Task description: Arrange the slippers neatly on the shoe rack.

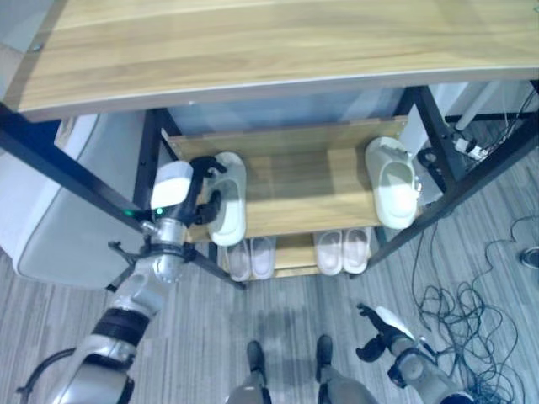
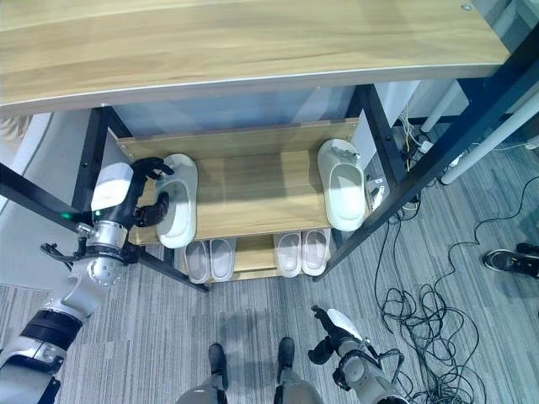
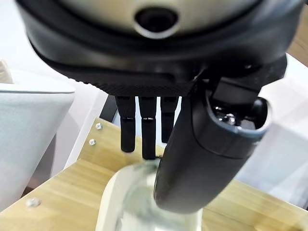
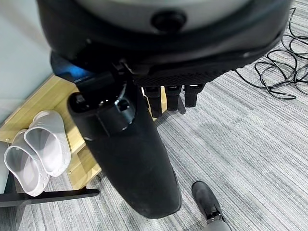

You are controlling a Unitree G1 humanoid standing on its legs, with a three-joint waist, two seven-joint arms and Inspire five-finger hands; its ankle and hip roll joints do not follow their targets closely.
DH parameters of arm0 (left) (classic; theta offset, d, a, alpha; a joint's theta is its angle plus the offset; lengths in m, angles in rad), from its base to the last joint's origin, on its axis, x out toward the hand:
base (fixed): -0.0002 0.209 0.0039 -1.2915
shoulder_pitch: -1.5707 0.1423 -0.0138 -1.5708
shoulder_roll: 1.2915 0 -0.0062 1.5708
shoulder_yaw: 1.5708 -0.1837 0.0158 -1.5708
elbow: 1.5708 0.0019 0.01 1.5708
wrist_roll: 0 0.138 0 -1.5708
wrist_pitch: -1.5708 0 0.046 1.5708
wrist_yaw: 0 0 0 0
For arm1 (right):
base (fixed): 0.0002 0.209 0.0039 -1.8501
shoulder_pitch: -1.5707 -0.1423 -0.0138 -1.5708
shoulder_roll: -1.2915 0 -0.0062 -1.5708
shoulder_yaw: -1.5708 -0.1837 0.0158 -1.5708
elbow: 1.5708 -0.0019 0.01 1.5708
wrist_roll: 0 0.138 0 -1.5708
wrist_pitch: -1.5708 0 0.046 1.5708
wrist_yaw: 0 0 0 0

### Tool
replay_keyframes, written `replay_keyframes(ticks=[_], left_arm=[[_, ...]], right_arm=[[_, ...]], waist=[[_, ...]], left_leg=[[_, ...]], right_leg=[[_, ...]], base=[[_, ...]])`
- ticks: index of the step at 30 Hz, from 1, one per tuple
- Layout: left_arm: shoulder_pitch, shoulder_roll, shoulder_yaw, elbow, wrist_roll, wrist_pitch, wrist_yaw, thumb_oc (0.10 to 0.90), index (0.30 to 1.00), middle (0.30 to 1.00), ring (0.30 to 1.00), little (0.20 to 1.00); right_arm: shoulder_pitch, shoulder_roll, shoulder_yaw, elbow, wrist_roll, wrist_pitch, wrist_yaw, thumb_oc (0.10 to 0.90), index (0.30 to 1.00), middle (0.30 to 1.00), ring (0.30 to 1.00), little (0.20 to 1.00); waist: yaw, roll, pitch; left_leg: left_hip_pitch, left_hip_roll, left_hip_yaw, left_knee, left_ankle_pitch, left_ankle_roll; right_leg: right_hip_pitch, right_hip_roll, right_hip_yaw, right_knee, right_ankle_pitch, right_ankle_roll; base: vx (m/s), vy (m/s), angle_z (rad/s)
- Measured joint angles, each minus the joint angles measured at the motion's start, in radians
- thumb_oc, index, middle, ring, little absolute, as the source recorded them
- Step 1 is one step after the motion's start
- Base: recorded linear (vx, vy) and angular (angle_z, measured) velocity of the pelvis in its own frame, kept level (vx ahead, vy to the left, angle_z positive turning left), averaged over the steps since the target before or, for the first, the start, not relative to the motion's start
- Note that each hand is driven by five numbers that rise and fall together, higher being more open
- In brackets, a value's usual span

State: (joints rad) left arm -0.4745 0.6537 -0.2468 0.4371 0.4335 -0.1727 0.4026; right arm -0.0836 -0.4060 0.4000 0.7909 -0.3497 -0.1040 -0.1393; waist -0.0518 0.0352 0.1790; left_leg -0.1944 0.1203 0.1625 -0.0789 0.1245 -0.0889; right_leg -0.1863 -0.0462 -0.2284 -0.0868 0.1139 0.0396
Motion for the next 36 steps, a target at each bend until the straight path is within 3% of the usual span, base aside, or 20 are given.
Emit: replay_keyframes(ticks=[17, 25, 35, 36], left_arm=[[0.095, -0.159, 0.035, -0.129, -0.157, -0.006, -0.03, 0.4, 0.3, 0.3, 0.3, 0.3], [0.092, -0.178, 0.012, -0.135, -0.217, -0.022, -0.044, 0.4, 0.3, 0.3, 0.3, 0.3], [0.044, -0.207, -0.061, -0.137, -0.234, -0.024, -0.046, 0.4, 0.3, 0.3, 0.3, 0.3], [0.043, -0.207, -0.07, -0.137, -0.234, -0.024, -0.046, 0.637, 0.655, 0.655, 0.655, 0.655]], right_arm=[[0.007, 0.007, -0.002, -0.002, 0.0, 0.022, -0.001, 0.8, 0.9, 0.9, 0.9, 0.9], [0.008, 0.003, -0.021, -0.002, 0.0, 0.033, -0.005, 0.8, 0.9, 0.9, 0.9, 0.9], [0.016, -0.001, -0.022, -0.002, 0.0, 0.037, -0.014, 0.8, 0.9, 0.9, 0.9, 0.9], [0.013, -0.001, -0.022, -0.002, 0.0, 0.037, -0.014, 0.8, 0.9, 0.9, 0.9, 0.9]], waist=[[0.003, 0.007, 0.005], [-0.001, 0.056, 0.03], [-0.016, 0.065, 0.034], [-0.025, 0.066, 0.035]], left_leg=[[0.006, -0.001, 0.01, 0.0, 0.0, 0.0], [0.013, -0.003, 0.03, 0.0, 0.0, 0.001], [0.018, -0.007, 0.054, 0.0, -0.003, 0.005], [0.018, -0.009, 0.055, 0.0, -0.003, 0.005]], right_leg=[[0.0, -0.002, 0.012, -0.001, -0.004, 0.007], [-0.005, -0.003, 0.032, 0.0, 0.004, 0.008], [-0.014, -0.007, 0.056, 0.0, 0.011, 0.013], [-0.014, -0.009, 0.058, 0.0, 0.011, 0.014]], base=[[0.01, -0.003, -0.01], [-0.01, 0.018, -0.07], [0.0, 0.007, -0.06], [0.0, 0.001, -0.04]])
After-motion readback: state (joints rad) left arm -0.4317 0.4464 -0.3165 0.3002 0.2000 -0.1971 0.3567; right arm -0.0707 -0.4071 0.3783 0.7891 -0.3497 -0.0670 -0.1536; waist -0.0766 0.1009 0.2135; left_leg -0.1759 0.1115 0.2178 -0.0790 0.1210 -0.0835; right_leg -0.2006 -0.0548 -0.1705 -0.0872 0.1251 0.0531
